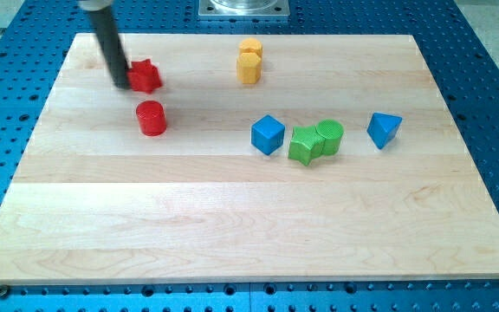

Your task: Move the red star closely to the hexagon

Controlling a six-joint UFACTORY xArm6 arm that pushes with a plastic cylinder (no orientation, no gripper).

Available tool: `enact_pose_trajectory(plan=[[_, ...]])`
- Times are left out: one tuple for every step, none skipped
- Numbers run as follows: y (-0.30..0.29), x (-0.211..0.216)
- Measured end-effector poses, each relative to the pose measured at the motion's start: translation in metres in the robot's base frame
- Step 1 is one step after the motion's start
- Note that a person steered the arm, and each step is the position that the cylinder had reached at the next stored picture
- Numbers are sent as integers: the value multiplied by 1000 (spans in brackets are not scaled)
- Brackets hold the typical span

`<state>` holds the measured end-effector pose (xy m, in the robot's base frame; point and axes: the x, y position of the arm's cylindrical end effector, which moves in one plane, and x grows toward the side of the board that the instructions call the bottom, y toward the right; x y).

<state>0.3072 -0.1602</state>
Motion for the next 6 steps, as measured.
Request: enact_pose_trajectory(plan=[[62,-1],[30,13],[45,22],[75,22],[115,14],[97,24]])
